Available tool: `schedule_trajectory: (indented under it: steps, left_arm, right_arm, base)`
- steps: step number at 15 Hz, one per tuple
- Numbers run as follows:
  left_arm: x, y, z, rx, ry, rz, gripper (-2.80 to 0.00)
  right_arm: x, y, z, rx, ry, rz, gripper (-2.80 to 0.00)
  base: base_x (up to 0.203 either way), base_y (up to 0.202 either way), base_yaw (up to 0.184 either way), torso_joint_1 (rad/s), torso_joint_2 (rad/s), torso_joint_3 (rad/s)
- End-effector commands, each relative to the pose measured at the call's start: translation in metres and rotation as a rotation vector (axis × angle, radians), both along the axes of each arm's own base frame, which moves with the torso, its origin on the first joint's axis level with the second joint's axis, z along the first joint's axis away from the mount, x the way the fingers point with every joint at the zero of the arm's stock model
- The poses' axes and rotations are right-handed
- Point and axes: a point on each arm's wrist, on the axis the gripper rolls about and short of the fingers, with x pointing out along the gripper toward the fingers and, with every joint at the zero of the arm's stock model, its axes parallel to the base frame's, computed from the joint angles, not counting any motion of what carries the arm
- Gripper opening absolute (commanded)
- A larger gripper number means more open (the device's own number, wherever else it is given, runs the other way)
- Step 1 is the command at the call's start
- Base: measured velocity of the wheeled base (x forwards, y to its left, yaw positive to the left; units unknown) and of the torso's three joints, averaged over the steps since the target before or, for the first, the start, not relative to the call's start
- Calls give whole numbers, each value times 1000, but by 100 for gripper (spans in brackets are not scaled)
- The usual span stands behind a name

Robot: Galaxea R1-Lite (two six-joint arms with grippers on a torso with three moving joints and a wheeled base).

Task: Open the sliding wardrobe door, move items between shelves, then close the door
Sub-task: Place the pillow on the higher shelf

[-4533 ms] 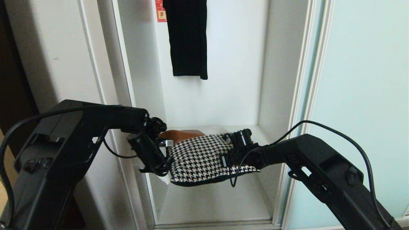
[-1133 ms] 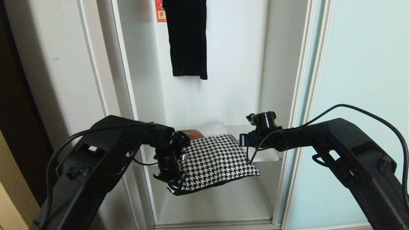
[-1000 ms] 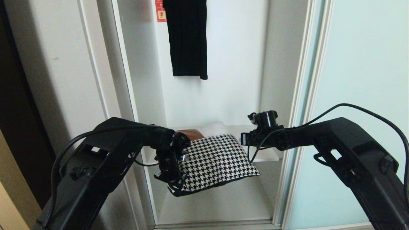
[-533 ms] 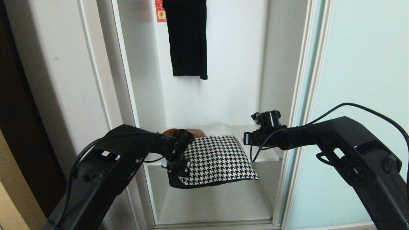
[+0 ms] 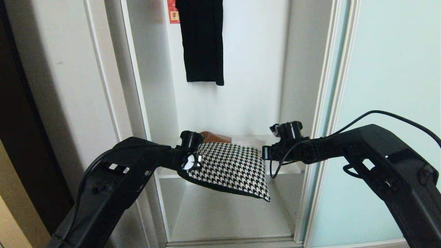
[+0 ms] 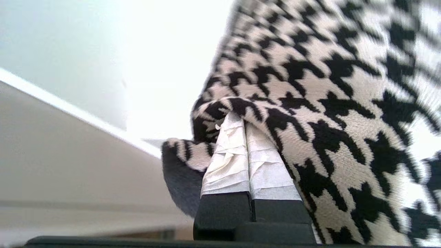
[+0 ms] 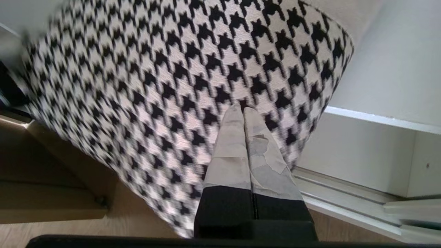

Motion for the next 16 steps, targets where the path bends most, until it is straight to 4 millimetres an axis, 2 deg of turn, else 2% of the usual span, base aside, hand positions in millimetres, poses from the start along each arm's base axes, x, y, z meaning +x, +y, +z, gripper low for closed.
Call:
schedule_trajectory:
  steps: [1, 5, 8, 11, 13, 16]
  left_arm:
    - [5, 1, 4, -15, -70, 21, -280]
    - [11, -1, 20, -86, -259, 60, -280]
    - [4, -3, 21, -96, -286, 82, -280]
    - [-19, 3, 31, -136, -230, 88, -280]
    - [-36, 8, 42, -189, -196, 69, -280]
    - [-69, 17, 61, -277, -87, 32, -280]
  right_arm:
    - [-1, 0, -3, -1, 10, 0, -280]
    - [-1, 2, -13, -2, 35, 20, -280]
    - [-6, 13, -25, -25, 58, 58, -280]
    - [-20, 25, -32, -92, 67, 134, -280]
    - [-35, 38, -18, -95, 64, 180, -280]
    - [-70, 61, 2, -113, 124, 312, -280]
  base:
    - [0, 0, 0, 0, 0, 0]
    - [0, 0, 0, 0, 0, 0]
    - [0, 0, 0, 0, 0, 0]
    - [0, 0, 0, 0, 0, 0]
    - [0, 0, 0, 0, 0, 0]
    - [0, 0, 0, 0, 0, 0]
